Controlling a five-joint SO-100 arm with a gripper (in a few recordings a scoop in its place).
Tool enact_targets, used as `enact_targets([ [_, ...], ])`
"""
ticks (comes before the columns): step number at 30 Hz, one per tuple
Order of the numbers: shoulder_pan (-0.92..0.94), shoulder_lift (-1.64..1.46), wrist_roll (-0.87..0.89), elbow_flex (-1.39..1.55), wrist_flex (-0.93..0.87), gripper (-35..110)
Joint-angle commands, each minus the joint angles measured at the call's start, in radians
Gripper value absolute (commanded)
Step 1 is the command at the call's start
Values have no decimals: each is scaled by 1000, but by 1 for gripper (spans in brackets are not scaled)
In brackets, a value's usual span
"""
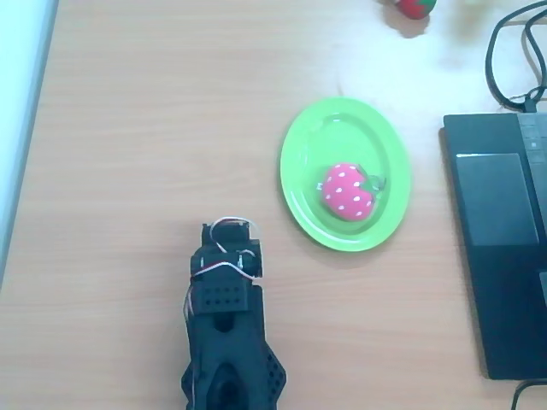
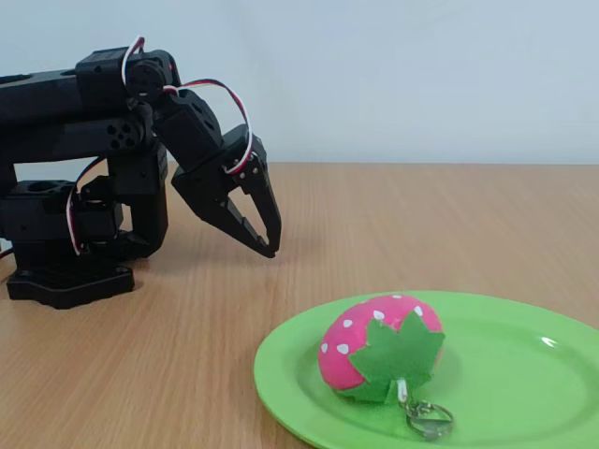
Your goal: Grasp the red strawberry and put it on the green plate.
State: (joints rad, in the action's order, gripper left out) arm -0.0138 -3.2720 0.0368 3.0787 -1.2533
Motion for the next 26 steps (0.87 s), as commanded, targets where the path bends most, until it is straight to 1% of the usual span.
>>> enact_targets([
  [1, -14, -23, 8, 0, -14, -6],
  [6, -14, -23, 8, 0, -14, -8],
  [26, -14, -23, 8, 0, -14, -8],
])
